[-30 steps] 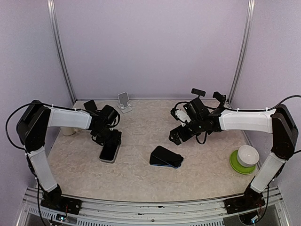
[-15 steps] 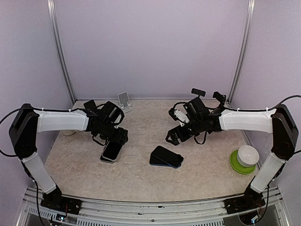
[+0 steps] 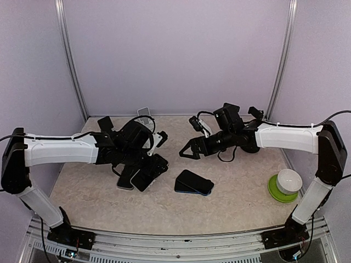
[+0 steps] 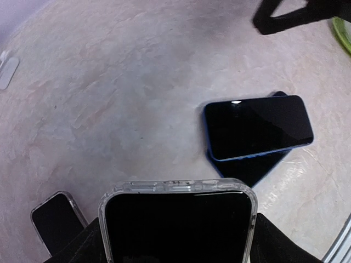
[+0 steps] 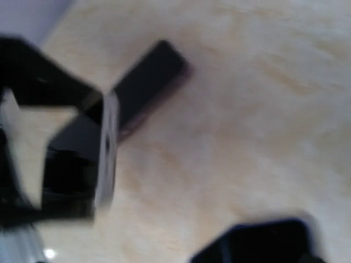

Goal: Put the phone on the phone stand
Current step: Pass from the left arm to the right

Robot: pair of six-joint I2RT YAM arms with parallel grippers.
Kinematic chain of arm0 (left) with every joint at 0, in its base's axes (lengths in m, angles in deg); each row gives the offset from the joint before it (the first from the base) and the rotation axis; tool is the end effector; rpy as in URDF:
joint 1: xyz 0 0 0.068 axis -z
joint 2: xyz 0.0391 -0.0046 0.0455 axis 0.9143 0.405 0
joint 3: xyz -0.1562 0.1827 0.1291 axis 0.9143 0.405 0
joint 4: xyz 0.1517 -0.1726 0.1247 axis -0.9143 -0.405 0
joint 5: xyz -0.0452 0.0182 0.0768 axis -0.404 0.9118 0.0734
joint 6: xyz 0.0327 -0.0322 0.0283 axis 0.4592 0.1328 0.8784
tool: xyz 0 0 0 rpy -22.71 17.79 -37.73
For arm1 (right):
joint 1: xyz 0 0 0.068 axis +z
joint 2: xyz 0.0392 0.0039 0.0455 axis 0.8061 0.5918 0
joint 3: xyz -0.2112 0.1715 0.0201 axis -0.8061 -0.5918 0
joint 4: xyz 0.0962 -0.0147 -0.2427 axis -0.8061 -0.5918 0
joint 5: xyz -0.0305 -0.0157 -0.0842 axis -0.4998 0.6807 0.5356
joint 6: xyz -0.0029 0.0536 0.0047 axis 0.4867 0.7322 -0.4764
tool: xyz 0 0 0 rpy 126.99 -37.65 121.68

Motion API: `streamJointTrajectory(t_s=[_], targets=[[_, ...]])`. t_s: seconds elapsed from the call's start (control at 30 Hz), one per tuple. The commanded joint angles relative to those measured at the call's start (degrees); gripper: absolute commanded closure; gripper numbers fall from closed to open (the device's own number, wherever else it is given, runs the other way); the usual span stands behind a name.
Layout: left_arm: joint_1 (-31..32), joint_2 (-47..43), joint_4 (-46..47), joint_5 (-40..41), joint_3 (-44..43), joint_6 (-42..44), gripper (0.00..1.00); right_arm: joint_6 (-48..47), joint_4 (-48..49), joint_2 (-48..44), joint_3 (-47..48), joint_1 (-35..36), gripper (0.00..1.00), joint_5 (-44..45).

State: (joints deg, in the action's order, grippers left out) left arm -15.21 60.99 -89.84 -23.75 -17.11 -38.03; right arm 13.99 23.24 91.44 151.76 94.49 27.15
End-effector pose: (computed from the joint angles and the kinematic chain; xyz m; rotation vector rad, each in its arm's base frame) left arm 0.2160 -0.2614 0.2341 0.8745 2.2754 -0.3704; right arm 0.2719 0.2570 0.2498 -0.7057 2.2952 1.1024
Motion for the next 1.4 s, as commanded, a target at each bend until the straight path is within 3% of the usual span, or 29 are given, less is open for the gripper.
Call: streamJointTrajectory(t_s=[0.0,0.2,0.33,0.57,0.97,1.1,1.23,1.37], targets=[[4.5,-4.1,6.0,0.1,1.3,5.0,0.48,6.9,5.2,2.2,1.1,0.4,0.0,-10.4],[7.6,-6.1,8.8,1.4,2.0,6.6,0.48,12.3,10.3,3.9,-0.6,1.1,0.11,-16.8],[9.2,-6.1,9.1,3.5,1.4,7.7,0.49,12.2,9.1,5.5,0.4,2.8,0.22,-18.3],[11.7,-4.6,8.5,6.5,0.6,10.0,0.49,9.6,4.2,9.5,3.8,5.8,0.32,-20.2],[15.5,-1.3,6.3,11.3,-1.2,12.9,0.47,8.4,2.9,11.9,4.0,6.0,0.73,-25.1],[15.6,-1.2,6.6,11.9,-1.5,12.7,0.43,9.2,4.9,11.9,3.1,6.1,1.0,-27.2],[15.6,-1.1,6.5,12.3,-2.0,12.7,0.4,10.5,7.4,11.8,2.4,6.0,1.0,-28.9],[15.7,-1.6,6.1,12.9,-2.0,11.9,0.18,10.7,8.6,11.2,2.6,5.9,1.0,-28.6]])
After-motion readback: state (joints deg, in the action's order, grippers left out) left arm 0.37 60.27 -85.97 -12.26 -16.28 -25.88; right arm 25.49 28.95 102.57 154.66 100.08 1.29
